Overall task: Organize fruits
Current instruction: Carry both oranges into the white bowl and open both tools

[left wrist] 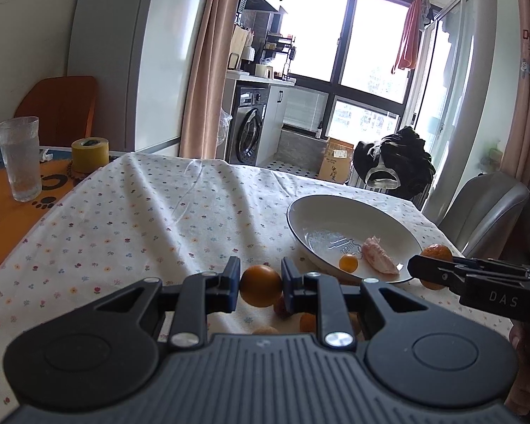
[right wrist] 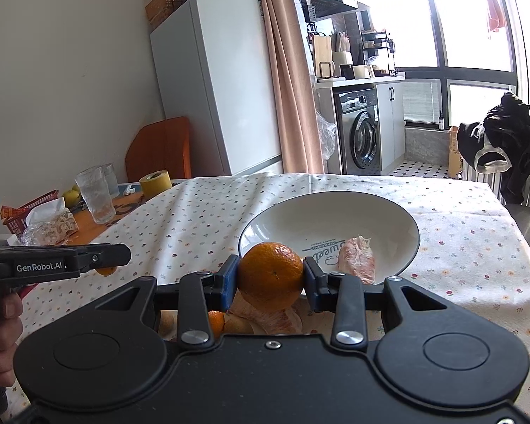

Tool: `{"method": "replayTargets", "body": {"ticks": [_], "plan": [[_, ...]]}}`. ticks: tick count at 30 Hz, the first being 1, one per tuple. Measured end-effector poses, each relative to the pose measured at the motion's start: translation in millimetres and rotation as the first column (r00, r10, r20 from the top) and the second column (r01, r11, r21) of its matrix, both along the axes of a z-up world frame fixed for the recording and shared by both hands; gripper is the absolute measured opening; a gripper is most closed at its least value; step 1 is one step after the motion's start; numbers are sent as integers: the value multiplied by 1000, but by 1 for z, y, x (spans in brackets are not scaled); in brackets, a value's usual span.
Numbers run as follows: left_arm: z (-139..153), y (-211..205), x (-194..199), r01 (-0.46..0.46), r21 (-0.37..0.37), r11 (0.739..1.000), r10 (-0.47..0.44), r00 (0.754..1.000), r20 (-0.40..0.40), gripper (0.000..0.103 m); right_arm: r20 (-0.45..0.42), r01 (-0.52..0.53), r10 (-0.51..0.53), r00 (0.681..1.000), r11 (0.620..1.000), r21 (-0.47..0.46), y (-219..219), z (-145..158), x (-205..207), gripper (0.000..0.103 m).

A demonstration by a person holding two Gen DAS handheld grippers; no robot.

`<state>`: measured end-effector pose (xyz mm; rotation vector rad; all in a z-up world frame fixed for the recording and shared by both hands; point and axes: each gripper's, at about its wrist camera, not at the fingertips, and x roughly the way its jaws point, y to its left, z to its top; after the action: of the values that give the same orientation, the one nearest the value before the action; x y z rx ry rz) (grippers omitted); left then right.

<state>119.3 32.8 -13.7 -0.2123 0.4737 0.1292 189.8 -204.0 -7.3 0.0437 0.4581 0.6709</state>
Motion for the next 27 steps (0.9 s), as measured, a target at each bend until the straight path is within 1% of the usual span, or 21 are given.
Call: {"method": "replayTargets", "body": {"ticks": [12, 27], "plan": [[3, -17, 23, 39, 7, 999, -39, 999, 8, 23, 8, 17, -17, 1000, 1000, 21, -5, 2, 16, 36], [1, -35, 54, 76, 1, 997, -76, 997, -2, 23, 0, 48, -48, 999, 998, 36, -10, -1, 40, 36]]}}
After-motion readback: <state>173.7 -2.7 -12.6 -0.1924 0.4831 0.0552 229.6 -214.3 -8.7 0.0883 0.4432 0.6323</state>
